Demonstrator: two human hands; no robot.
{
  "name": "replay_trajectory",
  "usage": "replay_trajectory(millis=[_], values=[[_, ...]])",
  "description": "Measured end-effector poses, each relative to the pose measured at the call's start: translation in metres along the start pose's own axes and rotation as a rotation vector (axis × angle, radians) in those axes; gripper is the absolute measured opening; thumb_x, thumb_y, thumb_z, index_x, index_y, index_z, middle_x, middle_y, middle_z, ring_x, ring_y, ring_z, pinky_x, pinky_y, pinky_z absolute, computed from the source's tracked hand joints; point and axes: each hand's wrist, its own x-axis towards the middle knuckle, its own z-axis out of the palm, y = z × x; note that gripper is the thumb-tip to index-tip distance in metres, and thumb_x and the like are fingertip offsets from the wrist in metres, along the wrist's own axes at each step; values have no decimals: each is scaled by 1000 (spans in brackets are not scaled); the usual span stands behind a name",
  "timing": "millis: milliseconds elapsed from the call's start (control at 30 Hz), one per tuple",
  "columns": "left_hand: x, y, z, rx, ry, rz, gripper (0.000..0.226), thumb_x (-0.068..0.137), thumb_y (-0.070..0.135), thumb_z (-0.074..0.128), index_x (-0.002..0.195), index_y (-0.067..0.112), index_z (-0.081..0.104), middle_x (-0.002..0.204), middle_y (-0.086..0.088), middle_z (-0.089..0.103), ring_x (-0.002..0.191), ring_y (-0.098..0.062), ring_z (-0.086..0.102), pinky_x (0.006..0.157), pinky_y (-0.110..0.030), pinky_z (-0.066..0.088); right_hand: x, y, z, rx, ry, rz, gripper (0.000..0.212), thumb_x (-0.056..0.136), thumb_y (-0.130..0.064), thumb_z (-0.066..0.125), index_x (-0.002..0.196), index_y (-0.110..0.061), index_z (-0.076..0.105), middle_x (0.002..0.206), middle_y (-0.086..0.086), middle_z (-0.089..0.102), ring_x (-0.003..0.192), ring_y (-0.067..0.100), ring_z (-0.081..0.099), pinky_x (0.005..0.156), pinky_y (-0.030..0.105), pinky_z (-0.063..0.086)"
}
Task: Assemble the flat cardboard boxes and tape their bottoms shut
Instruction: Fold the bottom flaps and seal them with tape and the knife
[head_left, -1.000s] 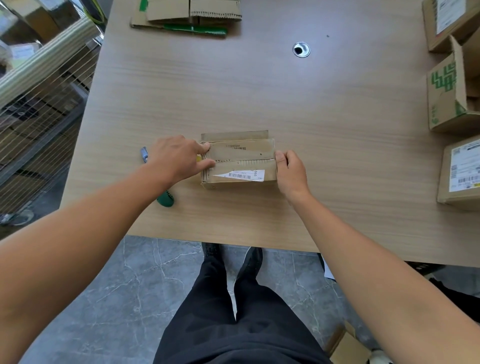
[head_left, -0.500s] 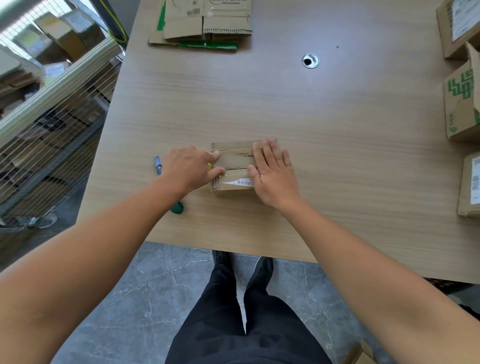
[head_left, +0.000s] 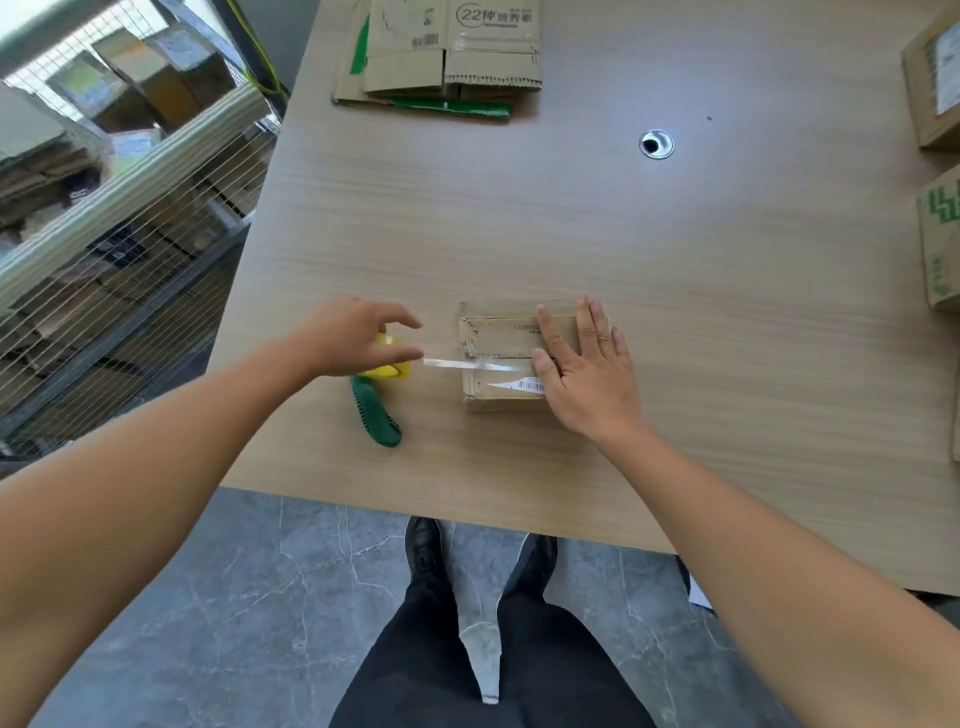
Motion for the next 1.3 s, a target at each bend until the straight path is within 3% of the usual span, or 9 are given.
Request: replay_trajectory(millis=[233, 667, 733, 867, 933, 1000, 1100, 1200, 1300], values=[[20, 2, 16, 265, -62, 156, 63, 97, 62, 42, 147, 66, 3, 104, 1, 72, 98, -27, 65, 79, -37, 50, 1, -3, 2, -60, 61, 35, 57, 96, -70, 3, 149, -59, -15, 168, -4, -20, 152, 9, -26, 125, 38, -10], [63, 32, 2, 397, -122, 280, 55, 100, 60, 36, 143, 71, 3, 108, -5, 69, 103, -29, 63, 71, -36, 46, 28, 29, -27, -130, 32, 42, 62, 101, -64, 19, 158, -48, 3, 171, 1, -8, 156, 16, -15, 125, 43, -11], [72, 39, -1, 399, -118, 276, 56, 98, 62, 38, 143, 71, 6, 107, -6, 68, 102, -30, 62, 73, -36, 48, 27, 28, -37, -120, 197, -17, 62, 103, -59, 26, 160, -34, 22, 171, 5, 9, 157, 22, -4, 125, 48, -8], [82, 49, -6, 386, -123, 248, 56, 96, 65, 41, 144, 70, 12, 87, -4, 60, 99, -32, 62, 71, -36, 45, -7, -16, -22, 83, 611, -409, 48, 102, -40, 54, 135, -6, 61, 144, 14, 57, 146, 33, 39, 122, 55, 23], [83, 54, -10, 395, -143, 246, 57, 95, 66, 42, 145, 69, 13, 75, 2, 48, 97, -31, 62, 70, -36, 44, -34, -58, 8, 188, 533, -492, 40, 98, -36, 61, 123, -5, 67, 126, 12, 66, 129, 33, 54, 115, 48, 37], [86, 55, -13, 421, -154, 265, 57, 96, 66, 41, 145, 68, 13, 82, 0, 57, 98, -31, 62, 73, -38, 49, -45, -100, 34, 291, 348, -445, 43, 95, -40, 65, 121, -6, 69, 114, 10, 67, 110, 29, 60, 99, 44, 48], [89, 53, -13, 459, -132, 290, 58, 96, 66, 41, 146, 67, 11, 103, -6, 68, 103, -31, 61, 75, -39, 48, -31, -155, 59, 332, 69, -247, 62, 94, -51, 63, 137, -7, 59, 125, 9, 61, 116, 28, 55, 96, 45, 46], [88, 52, -11, 472, -128, 293, 58, 96, 66, 39, 146, 67, 9, 105, -5, 68, 104, -30, 61, 71, -37, 44, -10, -194, 71, 261, 24, -161, 76, 90, -63, 57, 146, -12, 46, 133, 10, 53, 117, 31, 50, 93, 46, 44], [86, 52, -10, 469, -135, 294, 58, 97, 65, 38, 147, 66, 9, 101, -5, 67, 100, -30, 60, 69, -36, 42, -6, -211, 82, 104, 5, -226, 73, 92, -55, 60, 145, -9, 41, 131, 12, 52, 114, 33, 51, 88, 45, 43]])
